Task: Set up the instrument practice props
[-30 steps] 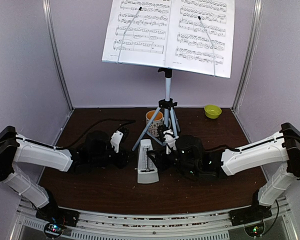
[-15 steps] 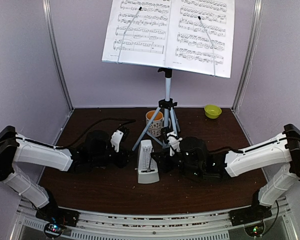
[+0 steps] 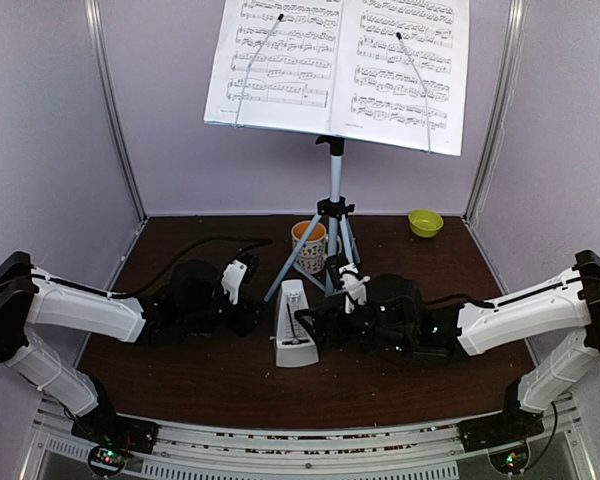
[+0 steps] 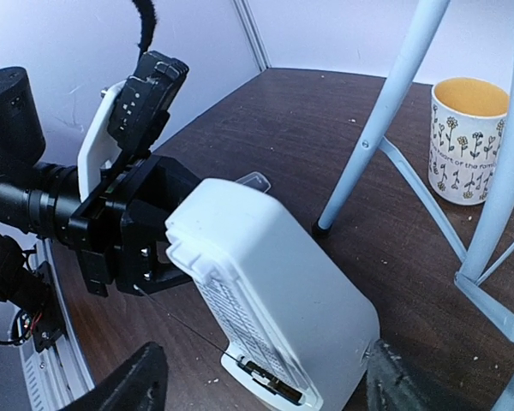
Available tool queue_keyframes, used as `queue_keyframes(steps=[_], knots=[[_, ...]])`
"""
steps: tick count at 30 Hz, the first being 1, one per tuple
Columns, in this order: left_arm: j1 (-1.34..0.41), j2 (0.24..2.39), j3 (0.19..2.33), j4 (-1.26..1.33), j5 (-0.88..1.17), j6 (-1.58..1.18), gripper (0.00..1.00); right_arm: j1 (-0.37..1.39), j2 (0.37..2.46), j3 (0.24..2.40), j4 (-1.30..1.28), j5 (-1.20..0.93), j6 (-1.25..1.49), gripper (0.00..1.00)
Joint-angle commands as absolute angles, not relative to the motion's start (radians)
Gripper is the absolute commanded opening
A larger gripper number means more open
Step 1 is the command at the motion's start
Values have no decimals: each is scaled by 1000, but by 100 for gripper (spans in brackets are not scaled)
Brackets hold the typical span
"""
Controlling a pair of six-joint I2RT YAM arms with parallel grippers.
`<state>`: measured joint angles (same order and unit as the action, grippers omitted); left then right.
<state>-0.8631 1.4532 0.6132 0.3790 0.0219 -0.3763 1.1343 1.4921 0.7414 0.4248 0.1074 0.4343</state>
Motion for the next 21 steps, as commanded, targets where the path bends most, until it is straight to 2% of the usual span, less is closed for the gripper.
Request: queue_keyframes(steps=[1,12,21], knots=[[-856,1442,629,389,17,-365,37,1159,1492,775,406,146,422,85],[-856,1414,613,388,2,-367,37,1185,1580,938,258,311,450,89],[-856,1402,610,383,-4,-359,37,1182,1526,905,184,405,452,86]])
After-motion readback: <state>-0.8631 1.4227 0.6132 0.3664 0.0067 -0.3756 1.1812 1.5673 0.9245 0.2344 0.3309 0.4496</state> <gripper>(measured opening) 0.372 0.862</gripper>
